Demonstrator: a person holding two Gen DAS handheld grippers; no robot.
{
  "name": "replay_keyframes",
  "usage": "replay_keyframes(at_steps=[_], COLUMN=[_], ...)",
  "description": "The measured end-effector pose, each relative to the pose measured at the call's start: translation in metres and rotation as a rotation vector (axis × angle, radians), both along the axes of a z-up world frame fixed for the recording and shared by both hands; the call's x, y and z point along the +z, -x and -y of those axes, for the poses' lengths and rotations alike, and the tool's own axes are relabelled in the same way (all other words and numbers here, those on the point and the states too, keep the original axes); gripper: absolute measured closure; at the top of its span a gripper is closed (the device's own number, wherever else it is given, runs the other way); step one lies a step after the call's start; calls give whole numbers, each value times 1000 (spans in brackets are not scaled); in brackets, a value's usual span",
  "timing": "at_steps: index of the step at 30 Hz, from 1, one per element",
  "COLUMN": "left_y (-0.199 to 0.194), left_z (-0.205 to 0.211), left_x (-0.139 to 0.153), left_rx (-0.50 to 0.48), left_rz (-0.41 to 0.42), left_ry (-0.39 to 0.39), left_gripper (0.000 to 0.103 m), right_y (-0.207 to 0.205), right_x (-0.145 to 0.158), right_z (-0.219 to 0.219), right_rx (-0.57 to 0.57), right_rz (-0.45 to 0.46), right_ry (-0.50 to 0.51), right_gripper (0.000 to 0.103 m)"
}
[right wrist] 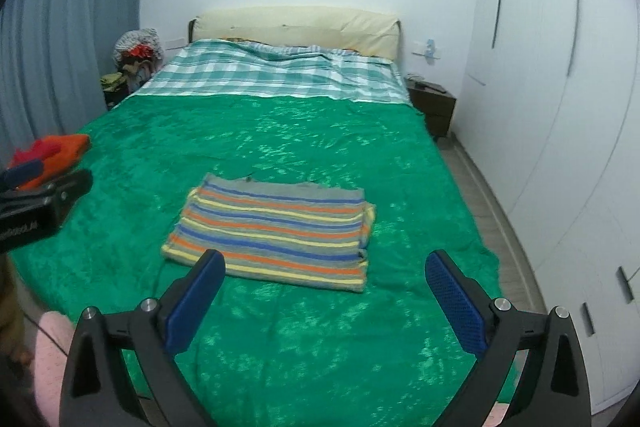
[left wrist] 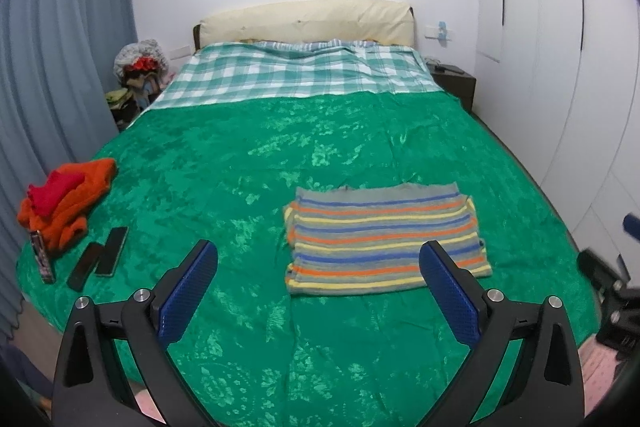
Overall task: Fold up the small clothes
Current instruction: 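Open both grippers and lift them away from the folded sweater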
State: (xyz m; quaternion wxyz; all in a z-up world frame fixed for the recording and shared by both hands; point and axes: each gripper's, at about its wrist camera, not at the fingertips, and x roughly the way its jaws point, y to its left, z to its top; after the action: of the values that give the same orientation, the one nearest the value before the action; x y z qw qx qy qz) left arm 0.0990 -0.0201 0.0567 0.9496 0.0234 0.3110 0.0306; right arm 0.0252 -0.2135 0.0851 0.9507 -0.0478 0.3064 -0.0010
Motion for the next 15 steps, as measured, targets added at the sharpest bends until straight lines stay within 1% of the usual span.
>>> replay_keyframes(at_steps=[5, 10, 15], left_y=[-5, -13, -19], left_z=[3, 16, 28], left_x=[-16, -36, -44], left_rx=[-1, -19, -35], left_rz=[-35, -85, -111], left_ry=[-7, -38, -50], left_gripper=[2, 2, 2], right_y=[-4, -15, -26], right_x=[8, 7, 2], right_z=[3, 9, 19], right_rx=[-43, -73, -81], right_rz=[18, 18, 3], right_ry=[59, 130, 141], right_gripper=[4, 4, 4])
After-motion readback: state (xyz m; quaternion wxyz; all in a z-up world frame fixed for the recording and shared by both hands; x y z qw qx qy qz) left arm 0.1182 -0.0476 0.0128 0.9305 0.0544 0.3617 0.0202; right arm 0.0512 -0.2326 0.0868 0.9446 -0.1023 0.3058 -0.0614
